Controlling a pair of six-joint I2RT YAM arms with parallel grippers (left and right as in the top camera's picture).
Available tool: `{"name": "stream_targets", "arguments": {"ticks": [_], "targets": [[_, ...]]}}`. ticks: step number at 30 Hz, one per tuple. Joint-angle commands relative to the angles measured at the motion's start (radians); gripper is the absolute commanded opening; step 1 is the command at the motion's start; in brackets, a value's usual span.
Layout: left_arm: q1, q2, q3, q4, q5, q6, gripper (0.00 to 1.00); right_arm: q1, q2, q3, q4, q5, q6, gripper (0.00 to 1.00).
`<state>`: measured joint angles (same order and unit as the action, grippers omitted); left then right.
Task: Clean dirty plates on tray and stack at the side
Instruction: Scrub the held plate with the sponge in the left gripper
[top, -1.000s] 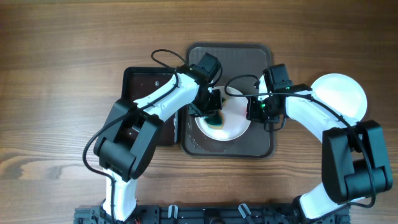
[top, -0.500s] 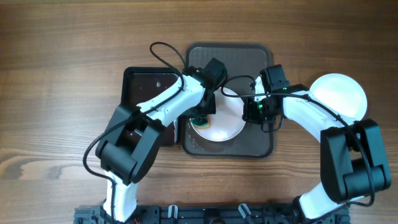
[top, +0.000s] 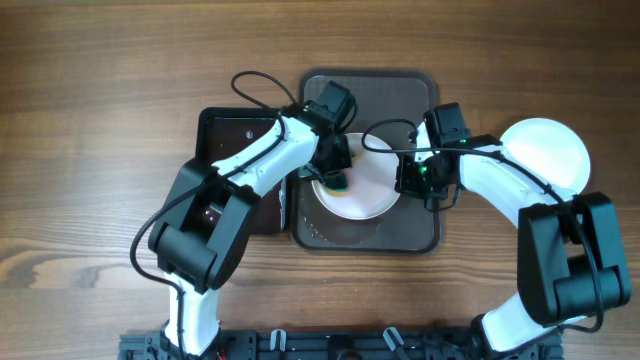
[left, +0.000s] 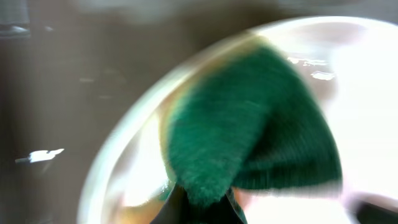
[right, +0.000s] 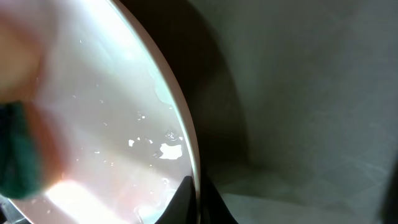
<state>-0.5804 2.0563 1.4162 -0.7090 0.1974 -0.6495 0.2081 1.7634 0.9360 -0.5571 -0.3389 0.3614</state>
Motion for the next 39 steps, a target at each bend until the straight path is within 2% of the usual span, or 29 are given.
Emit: {"name": "stream_targets", "arguments": {"ticks": [1,9,17,20,25,27,30,34,39], "targets": [[-0.061,0.053,-0.012,0.095,0.311,-0.025,0.04,0.008,0.021,-0.007,-0.011,0.043,-0.047,0.04],[-0.130,0.087,-0.012,0.142,0.338,-0.024,0.04,0.008,0.021,-0.007,-0.012,0.043,-0.045,0.04],[-0.086,0.087,-0.011,0.075,0.333,0.070,0.04,0.008,0.021,-0.007,-0.013,0.043,-0.044,0.04],[-0.033,0.086,-0.011,-0.017,0.208,0.070,0.04,0.008,0.021,-0.007,-0.015,0.043,-0.044,0.04],[0.057,0.059,-0.008,-0.171,-0.081,0.069,0.04,0.008,0.021,-0.007,-0.016,0.043,-0.044,0.04],[0.084,0.038,-0.008,-0.202,-0.175,0.069,0.04,0.008,0.021,-0.007,-0.016,0.043,-0.044,0.04],[0.095,0.017,-0.008,-0.201,-0.235,0.070,0.04,0.008,0.021,-0.007,-0.016,0.043,-0.044,0.05],[0.081,0.014,-0.008,-0.153,-0.207,0.069,0.04,0.008,0.021,-0.007,-0.016,0.043,-0.044,0.04],[0.028,0.018,-0.008,-0.059,-0.042,0.065,0.04,0.008,0.021,-0.007,-0.016,0.043,-0.045,0.04]]}}
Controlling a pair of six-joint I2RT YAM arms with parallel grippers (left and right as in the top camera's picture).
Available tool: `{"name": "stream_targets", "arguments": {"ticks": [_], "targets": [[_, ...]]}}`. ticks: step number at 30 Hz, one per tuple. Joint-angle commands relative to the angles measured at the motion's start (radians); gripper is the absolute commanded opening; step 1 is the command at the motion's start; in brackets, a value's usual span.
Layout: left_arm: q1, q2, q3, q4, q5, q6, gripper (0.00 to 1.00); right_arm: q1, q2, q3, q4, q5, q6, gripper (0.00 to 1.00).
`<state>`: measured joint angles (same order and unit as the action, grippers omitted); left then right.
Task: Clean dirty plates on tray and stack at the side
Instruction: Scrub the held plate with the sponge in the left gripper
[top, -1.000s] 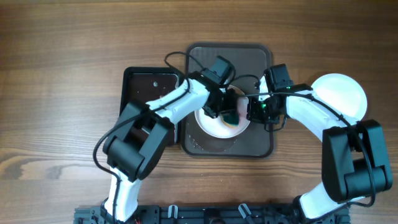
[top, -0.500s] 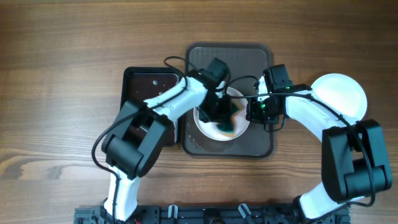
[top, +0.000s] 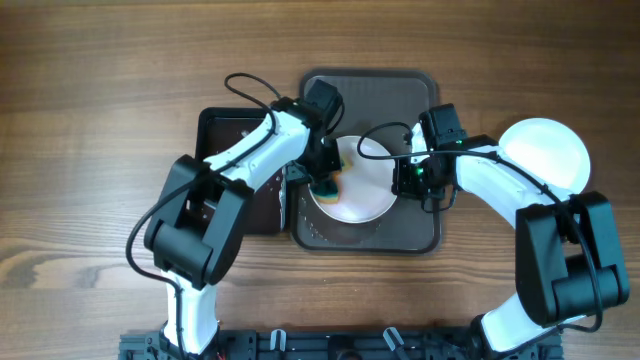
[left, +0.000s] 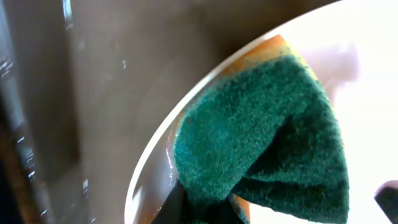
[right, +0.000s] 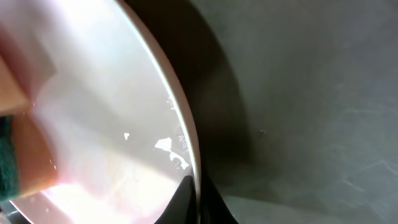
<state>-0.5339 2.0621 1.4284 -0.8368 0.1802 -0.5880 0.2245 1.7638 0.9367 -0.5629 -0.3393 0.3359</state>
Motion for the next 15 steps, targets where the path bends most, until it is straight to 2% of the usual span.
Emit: {"name": "stream_targets", "arguments": {"ticks": [1,5,11,15], "targets": [[-0.028,0.012,-0.020,0.089,0.007,0.003,0.04,-0.009,0.021,-0.008,-0.010,0.044,-0.019,0.04],[-0.106,0.019,-0.020,0.239,0.214,0.004,0.04,-0.009,0.021,-0.008,-0.010,0.051,-0.022,0.04],[-0.170,0.083,-0.020,0.317,0.310,-0.049,0.04,-0.009,0.021,-0.008,-0.011,0.051,-0.022,0.04],[-0.181,0.104,-0.020,0.294,0.392,-0.046,0.04,-0.009,0.021,-0.008,-0.011,0.051,-0.022,0.04]]}}
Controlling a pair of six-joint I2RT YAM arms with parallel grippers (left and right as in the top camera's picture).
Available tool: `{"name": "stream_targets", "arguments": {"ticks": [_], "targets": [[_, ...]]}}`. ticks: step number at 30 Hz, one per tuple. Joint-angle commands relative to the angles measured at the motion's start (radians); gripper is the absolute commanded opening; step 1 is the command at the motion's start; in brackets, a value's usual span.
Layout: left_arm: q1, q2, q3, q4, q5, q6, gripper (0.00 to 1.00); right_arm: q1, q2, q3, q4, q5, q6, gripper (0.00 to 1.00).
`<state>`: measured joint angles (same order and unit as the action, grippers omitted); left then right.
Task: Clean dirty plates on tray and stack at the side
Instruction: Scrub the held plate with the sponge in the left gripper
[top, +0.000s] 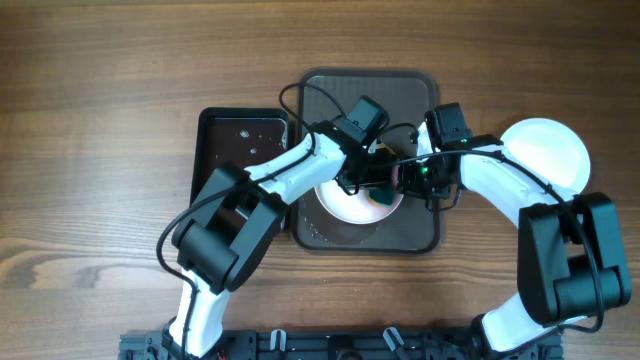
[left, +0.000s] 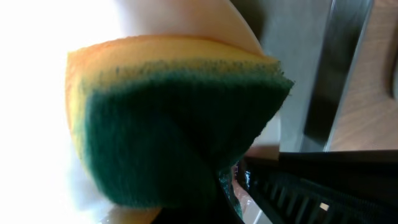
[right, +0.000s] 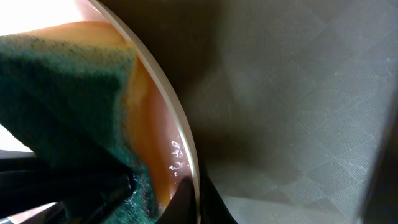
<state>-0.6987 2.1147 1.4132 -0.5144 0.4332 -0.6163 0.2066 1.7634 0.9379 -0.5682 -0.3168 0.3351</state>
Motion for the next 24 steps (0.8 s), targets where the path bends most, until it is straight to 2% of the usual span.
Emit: {"name": "stream_targets", "arguments": {"ticks": [1,4,8,13,17,24], "targets": [[-0.016,0.050,-0.005,-0.043,0.138,-0.014,0.04,0.009,0.021,-0.009,-0.005,0.028,-0.021,0.04],[-0.003,0.038,-0.005,-0.107,0.130,0.010,0.04,0.009,0.021,-0.009,-0.005,0.028,-0.021,0.04],[0.031,0.012,-0.005,-0.228,0.034,0.040,0.04,0.009,0.021,-0.009,-0.005,0.028,-0.020,0.04],[0.069,-0.030,-0.005,-0.356,-0.226,0.060,0.04,0.009,0.021,-0.009,-0.005,0.028,-0.020,0.04],[0.093,-0.064,-0.005,-0.393,-0.454,0.063,0.04,0.009,0.021,-0.009,-0.004,0.028,-0.018,0.04],[0.135,-0.066,-0.005,-0.401,-0.660,0.058,0.04,0.009,0.021,-0.009,-0.007,0.028,-0.019,0.04]]}}
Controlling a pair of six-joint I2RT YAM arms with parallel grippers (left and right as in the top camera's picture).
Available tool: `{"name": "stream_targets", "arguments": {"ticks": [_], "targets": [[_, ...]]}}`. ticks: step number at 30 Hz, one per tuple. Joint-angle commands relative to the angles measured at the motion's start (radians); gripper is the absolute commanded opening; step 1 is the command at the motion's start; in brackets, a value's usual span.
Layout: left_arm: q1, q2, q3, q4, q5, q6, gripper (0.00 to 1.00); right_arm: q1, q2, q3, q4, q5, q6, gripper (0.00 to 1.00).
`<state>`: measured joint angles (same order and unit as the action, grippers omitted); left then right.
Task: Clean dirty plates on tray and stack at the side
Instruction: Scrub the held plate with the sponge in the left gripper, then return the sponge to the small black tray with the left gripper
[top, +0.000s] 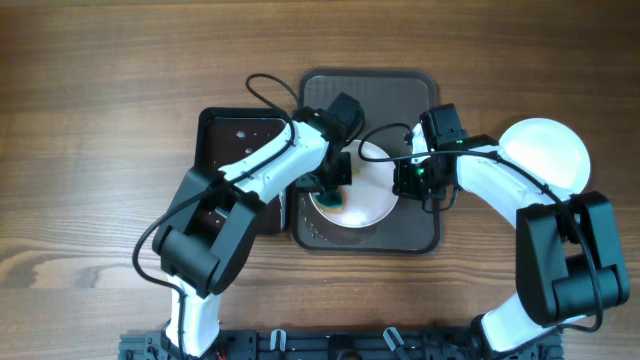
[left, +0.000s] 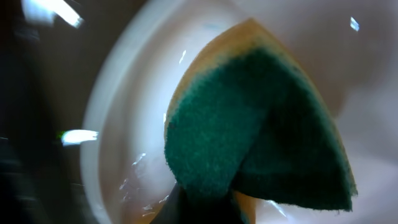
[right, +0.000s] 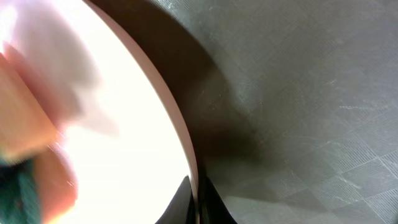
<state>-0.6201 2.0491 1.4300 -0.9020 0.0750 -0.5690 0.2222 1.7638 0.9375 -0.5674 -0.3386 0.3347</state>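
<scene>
A white plate (top: 368, 190) lies on the dark brown tray (top: 420, 100). My left gripper (top: 335, 190) is shut on a green and yellow sponge (left: 261, 130), which presses on the plate's left part (left: 118, 162). My right gripper (top: 403, 178) is shut on the plate's right rim (right: 186, 149), one finger on each side of the edge. A corner of the sponge (right: 22, 186) shows at the lower left of the right wrist view.
A clean white plate (top: 545, 155) sits on the wooden table to the right of the tray. A smaller black tray (top: 225, 135) lies to the left, partly under my left arm.
My left gripper has moved with the sponge from the plate's right part, close to my right gripper, to the plate's left part. The right gripper holds the rim as before.
The sponge was first on the plate's left side, my right gripper shut on the right rim. It stayed at the left edge, then stood at the right side by my right gripper, and is now back at the left.
</scene>
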Motion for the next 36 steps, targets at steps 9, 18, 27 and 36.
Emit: {"name": "stream_targets", "arguments": {"ticks": [9,18,27,36], "targets": [[0.075,-0.093,-0.003,0.031,0.164,0.045,0.04,-0.006,0.021,-0.008,-0.009,0.050,-0.018,0.04],[0.153,-0.346,-0.003,-0.061,0.203,0.045,0.04,-0.006,0.021,-0.008,-0.013,0.050,-0.018,0.04],[0.403,-0.378,-0.055,-0.230,-0.073,0.045,0.04,-0.006,0.021,-0.008,-0.005,0.050,-0.018,0.04],[0.491,-0.373,-0.384,0.120,-0.058,0.056,0.04,-0.006,0.021,-0.008,-0.002,0.049,-0.018,0.04]]}}
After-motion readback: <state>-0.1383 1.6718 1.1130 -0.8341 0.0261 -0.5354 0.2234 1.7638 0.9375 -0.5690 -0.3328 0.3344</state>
